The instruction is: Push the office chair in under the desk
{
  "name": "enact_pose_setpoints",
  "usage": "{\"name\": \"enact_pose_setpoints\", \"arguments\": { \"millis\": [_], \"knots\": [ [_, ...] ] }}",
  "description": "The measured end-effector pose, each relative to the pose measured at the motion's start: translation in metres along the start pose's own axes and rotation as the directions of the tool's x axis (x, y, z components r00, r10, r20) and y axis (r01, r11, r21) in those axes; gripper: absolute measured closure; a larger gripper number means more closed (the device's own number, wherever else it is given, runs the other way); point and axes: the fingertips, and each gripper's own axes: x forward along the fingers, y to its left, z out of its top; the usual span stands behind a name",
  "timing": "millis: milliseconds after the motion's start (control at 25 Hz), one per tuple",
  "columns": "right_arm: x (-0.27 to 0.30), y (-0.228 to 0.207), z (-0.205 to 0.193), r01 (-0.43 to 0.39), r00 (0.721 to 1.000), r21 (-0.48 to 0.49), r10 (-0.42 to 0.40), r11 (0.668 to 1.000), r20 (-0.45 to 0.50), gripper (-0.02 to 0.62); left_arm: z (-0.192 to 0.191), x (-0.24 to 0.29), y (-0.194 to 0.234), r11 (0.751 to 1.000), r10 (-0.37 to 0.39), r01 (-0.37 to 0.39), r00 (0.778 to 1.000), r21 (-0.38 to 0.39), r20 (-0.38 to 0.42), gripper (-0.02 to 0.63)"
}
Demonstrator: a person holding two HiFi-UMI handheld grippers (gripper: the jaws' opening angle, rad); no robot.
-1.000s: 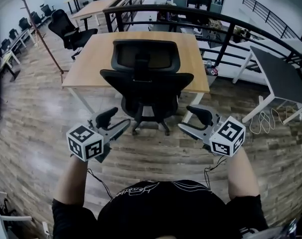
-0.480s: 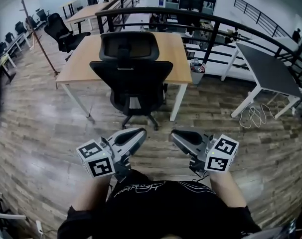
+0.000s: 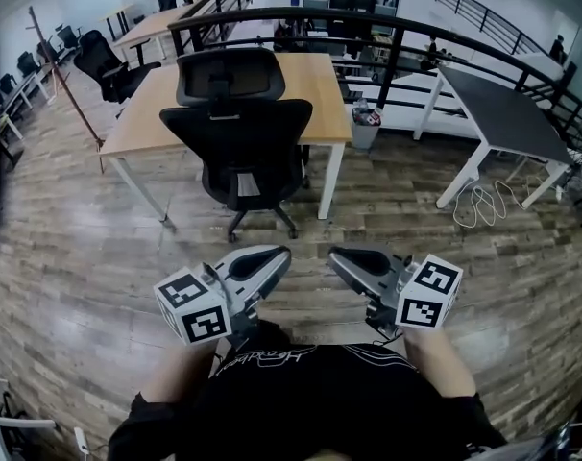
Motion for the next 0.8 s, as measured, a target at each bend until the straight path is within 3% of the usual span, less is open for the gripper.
{"name": "enact_pose_setpoints", "arguments": {
  "millis": [440, 800],
  "knots": [
    [-0.007, 0.031, -0.025, -0.041, 0.999, -0.014, 0.041, 0.999, -0.001, 0.555, -0.03, -0.022, -0.031, 1.0, 0.008, -0.008, 1.0, -0.012, -0.019, 0.598],
    [-0.004, 0.028, -0.02, -0.041, 0.999, -0.007, 0.041, 0.999, 0.022, 0.555, -0.031, -0.02, -0.033, 1.0, -0.015, 0.015, 0.999, -0.006, -0.037, 0.598]
  ]
}}
